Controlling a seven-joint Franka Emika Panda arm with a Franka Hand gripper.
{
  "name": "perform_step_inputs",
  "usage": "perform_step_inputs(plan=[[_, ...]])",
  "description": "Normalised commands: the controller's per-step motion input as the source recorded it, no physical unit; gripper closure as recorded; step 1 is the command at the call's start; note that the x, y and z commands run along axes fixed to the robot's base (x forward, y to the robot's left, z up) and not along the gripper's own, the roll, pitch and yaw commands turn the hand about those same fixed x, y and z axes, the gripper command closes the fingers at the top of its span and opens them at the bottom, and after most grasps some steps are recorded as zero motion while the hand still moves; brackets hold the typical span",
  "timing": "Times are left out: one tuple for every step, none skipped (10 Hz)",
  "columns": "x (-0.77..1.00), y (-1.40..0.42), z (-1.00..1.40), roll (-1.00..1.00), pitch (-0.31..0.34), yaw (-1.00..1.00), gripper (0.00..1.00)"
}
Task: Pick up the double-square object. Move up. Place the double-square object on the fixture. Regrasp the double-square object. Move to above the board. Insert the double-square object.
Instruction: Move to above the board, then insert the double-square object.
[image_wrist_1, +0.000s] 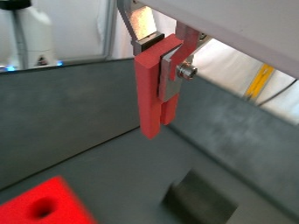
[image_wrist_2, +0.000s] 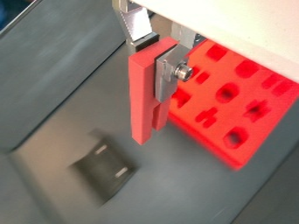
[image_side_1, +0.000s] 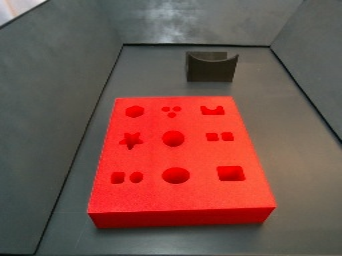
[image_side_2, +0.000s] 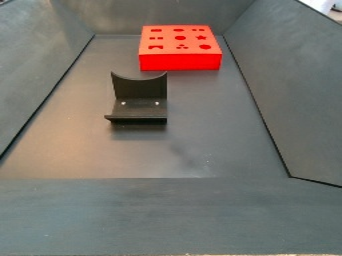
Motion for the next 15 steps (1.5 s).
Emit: perform_step_inputs(plan=[[-0.50,-1.00,0.05,-1.00,-0.087,-0.10,1.00],[-0.43,-0.81,0.03,-1.00,-0.096,-0.10,1.00],[-0.27,-0.42,0.02,-0.82,-0.087,-0.07,1.00],[-0.20,-0.28,0.01,-0.68,-0.074,-0.06,1.00],[-0.11,-0.13,0.00,-0.43,-0.047,-0.03,1.00],[-0.07,-0.08,0.00,-0.28,-0.033,-0.02,1.00],[0.00,-0.05,-0.01,0.00,0.000,0.00,1.00],[0.23,-0.22,-0.17,0.00,-0.006,-0.03,1.00],[0.38,-0.39,-0.31,0.03,-0.010,-0.13,1.00],[0.45,-0.57,-0.47,0.06,-0.026,-0.23,1.00],[0.36,-0.70,-0.57,0.11,-0.073,-0.33,1.00],[0.39,-0.59,-0.59,0.09,-0.061,-0.44,1.00],[0.36,-0.50,-0.49,0.07,-0.020,-0.52,1.00],[0.27,-0.34,-0.32,0.00,0.000,-0.68,1.00],[0.18,-0.29,-0.22,0.00,0.000,-0.77,1.00]])
